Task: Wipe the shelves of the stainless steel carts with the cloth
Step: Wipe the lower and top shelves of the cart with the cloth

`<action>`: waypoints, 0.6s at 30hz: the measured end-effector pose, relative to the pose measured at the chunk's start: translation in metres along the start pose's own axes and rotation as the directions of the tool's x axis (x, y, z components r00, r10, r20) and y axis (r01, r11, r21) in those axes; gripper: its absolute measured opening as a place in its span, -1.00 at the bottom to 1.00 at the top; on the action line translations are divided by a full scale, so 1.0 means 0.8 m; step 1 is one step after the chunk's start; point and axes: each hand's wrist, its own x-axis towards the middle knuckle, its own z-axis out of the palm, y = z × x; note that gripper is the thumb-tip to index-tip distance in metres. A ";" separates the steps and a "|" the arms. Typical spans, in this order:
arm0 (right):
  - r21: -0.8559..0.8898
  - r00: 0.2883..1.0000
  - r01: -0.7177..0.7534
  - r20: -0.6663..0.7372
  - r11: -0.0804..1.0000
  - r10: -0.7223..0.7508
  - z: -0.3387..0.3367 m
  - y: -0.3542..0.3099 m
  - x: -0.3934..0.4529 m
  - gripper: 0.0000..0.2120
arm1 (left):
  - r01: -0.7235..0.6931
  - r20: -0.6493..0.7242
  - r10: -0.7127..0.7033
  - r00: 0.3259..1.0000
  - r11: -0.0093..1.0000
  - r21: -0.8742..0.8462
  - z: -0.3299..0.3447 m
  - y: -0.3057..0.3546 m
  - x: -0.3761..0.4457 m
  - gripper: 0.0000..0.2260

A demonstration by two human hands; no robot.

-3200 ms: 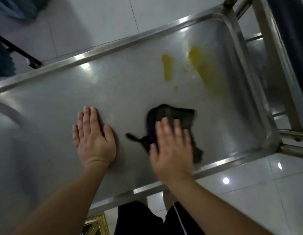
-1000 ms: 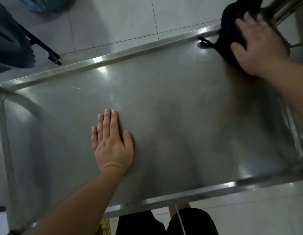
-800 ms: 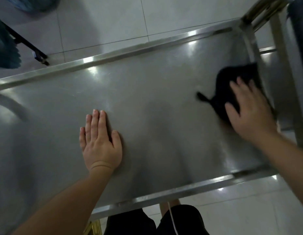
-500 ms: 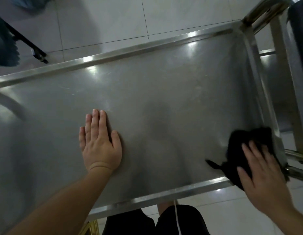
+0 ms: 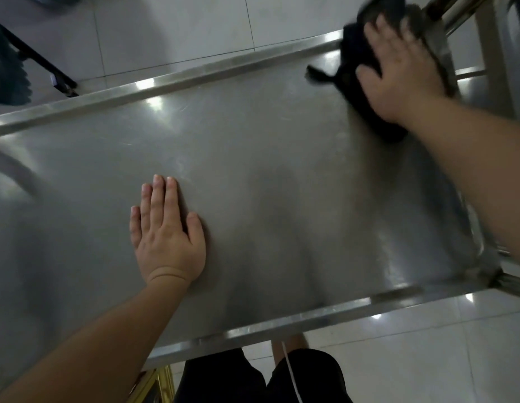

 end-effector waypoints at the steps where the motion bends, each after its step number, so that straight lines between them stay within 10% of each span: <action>1: 0.010 1.000 0.025 -0.006 1.000 -0.024 0.007 -0.006 -0.039 -0.30 | 0.002 0.005 -0.002 1.000 1.000 0.001 0.000 0.000 0.000 -0.36; 9: -0.015 0.990 0.025 0.140 1.000 -0.023 0.078 -0.011 -0.450 -0.38 | 0.007 0.015 -0.007 1.000 1.000 -0.010 0.000 0.002 -0.002 -0.35; 18: -0.048 0.989 0.139 -0.045 0.989 -0.141 0.062 -0.073 -0.198 -0.37 | -0.006 0.007 0.006 1.000 1.000 0.009 0.002 0.000 -0.002 -0.35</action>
